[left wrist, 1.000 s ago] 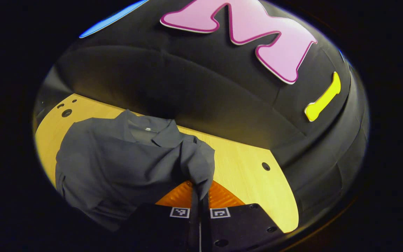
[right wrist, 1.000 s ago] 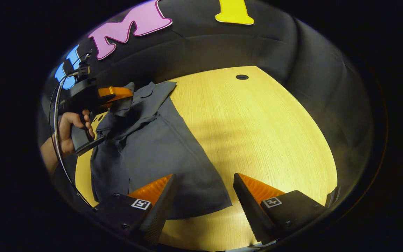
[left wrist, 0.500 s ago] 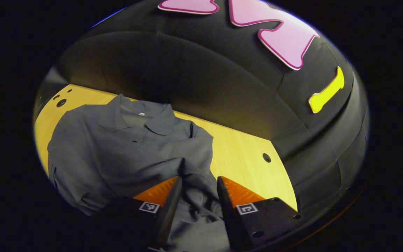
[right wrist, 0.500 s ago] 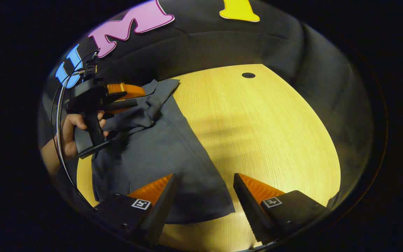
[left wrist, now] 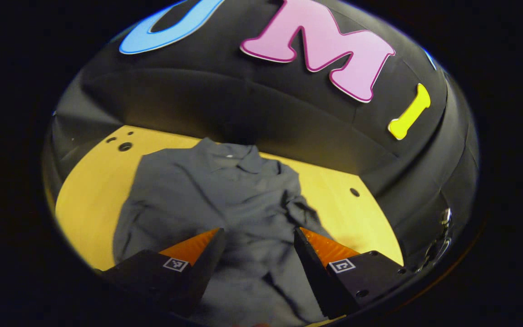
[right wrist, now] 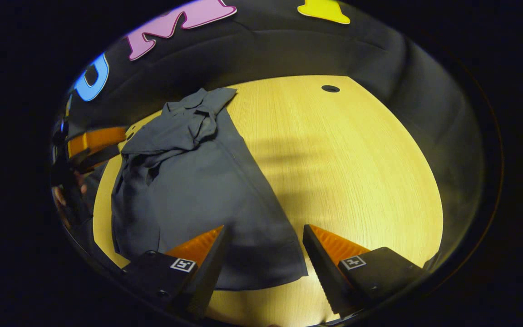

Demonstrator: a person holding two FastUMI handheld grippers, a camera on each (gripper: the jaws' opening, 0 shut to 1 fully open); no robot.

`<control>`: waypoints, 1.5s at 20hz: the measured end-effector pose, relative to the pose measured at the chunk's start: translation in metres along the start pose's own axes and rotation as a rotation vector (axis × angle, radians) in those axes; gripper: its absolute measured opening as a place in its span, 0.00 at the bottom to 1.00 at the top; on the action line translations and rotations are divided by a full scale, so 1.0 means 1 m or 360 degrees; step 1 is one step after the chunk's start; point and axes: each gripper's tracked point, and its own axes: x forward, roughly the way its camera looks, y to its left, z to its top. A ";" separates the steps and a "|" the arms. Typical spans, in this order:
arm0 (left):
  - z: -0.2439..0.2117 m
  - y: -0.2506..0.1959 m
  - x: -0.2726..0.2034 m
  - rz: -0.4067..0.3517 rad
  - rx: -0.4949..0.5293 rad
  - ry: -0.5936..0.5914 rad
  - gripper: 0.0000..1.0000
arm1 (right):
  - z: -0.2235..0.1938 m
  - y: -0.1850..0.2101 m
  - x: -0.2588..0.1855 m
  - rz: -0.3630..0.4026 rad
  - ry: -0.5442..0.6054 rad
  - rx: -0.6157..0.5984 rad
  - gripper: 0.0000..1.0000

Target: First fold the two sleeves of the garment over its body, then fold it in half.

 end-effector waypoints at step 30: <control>-0.215 0.126 -0.132 0.0473 0.0163 0.0450 0.97 | -0.077 0.096 0.014 -0.0003 0.0279 -0.0370 0.99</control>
